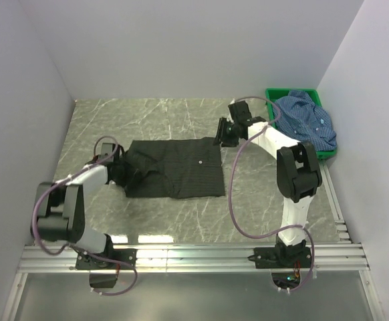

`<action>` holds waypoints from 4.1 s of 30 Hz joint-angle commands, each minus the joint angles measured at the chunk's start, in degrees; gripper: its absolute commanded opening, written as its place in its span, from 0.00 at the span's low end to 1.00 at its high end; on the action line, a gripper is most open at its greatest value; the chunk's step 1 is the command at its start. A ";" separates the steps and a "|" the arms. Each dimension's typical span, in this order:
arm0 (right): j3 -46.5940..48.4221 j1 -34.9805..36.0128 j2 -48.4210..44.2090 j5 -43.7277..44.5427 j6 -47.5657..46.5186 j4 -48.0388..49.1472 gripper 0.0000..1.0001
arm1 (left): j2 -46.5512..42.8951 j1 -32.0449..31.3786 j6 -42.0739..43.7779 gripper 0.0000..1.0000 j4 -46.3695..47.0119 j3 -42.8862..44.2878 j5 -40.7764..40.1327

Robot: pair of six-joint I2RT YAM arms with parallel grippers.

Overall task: Fold and stack the long sleeve shirts
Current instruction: Fold the shirt

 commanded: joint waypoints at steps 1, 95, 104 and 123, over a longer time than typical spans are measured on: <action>2.33 0.71 -1.91 -2.58 -0.41 2.25 0.48 | -5.19 -0.21 0.19 0.54 -6.84 -3.02 -2.98; -32.58 -2.20 -22.22 -26.68 9.35 23.63 0.47 | -6.79 -14.18 8.54 0.46 -5.71 10.50 4.56; -14.48 -0.09 -9.14 -27.12 17.00 34.35 0.53 | 14.47 -14.09 6.61 0.39 5.36 29.04 9.39; 1.19 -2.45 18.82 -25.98 25.51 40.33 0.56 | 29.78 -7.59 3.54 0.33 16.35 26.34 6.23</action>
